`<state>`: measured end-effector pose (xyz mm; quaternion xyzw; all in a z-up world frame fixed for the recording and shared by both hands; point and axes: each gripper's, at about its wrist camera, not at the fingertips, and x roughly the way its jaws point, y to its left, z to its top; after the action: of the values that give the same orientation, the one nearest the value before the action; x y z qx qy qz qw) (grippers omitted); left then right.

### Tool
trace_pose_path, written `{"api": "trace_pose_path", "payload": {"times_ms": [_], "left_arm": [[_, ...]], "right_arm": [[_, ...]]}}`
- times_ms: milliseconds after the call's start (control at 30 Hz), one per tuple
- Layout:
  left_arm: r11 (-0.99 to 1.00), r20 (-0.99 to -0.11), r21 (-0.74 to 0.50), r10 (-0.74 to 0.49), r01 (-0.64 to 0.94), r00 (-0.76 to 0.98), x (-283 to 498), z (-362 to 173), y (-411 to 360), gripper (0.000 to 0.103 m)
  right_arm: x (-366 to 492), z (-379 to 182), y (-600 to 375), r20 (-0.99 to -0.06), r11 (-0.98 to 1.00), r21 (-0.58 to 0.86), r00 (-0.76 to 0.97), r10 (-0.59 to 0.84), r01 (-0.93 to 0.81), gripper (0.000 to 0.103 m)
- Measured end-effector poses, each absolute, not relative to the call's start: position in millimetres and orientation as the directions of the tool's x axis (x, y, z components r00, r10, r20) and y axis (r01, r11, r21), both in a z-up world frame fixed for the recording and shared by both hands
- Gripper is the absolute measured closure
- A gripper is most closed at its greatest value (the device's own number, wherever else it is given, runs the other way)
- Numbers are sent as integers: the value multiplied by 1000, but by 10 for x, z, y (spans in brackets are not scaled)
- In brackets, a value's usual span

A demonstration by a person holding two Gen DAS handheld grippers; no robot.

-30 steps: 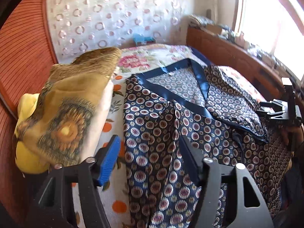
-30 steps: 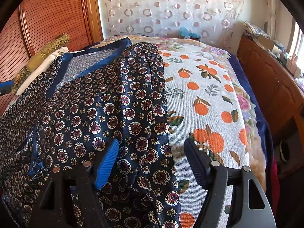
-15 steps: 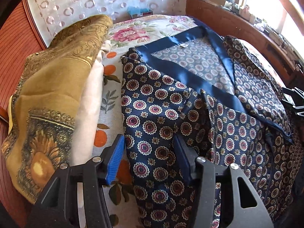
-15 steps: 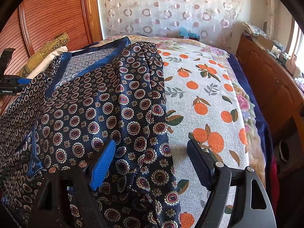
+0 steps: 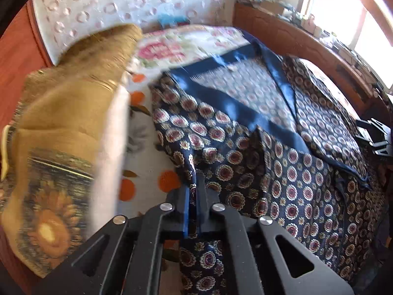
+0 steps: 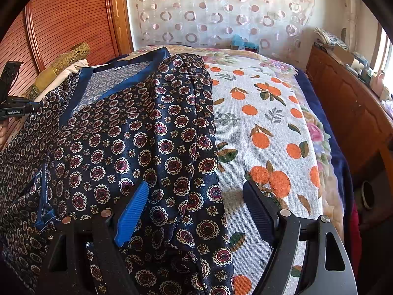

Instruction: Fold small clothes

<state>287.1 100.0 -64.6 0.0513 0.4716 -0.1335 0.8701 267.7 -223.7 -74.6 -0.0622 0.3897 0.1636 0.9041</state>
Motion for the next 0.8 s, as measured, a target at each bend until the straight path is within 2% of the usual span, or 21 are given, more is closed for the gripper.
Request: {"api": "trace_pose_path", "payload": {"times_ms": [100,467,600,733,800], "left_arm": [[974,-815,5,-128,227,566,2867,-527,1150,98],[960,-830,-29,-179,279,528,2973,-485,1124,98],[959,-846,-10,-159,284,509,3059,-557,1064,97],[956,-851,-4,-158,295,501,3094,-601,1022,75],[957,-853,2,-149,289,501,3114,-623,1013,70]], "right_arm": [[2678,-744,-2237,-725,939,15,643,246,-343,22],[2652,-723,-2248,-728,937,15,638,250,-349,21],[2685,-484,-2331,-707,928,55,641,297,-369,21],[2904,-214,-2338,-686,916,25,660,307,-400,21],[3076,-179,-2320,-688,908,25,652,319,-418,21]]}}
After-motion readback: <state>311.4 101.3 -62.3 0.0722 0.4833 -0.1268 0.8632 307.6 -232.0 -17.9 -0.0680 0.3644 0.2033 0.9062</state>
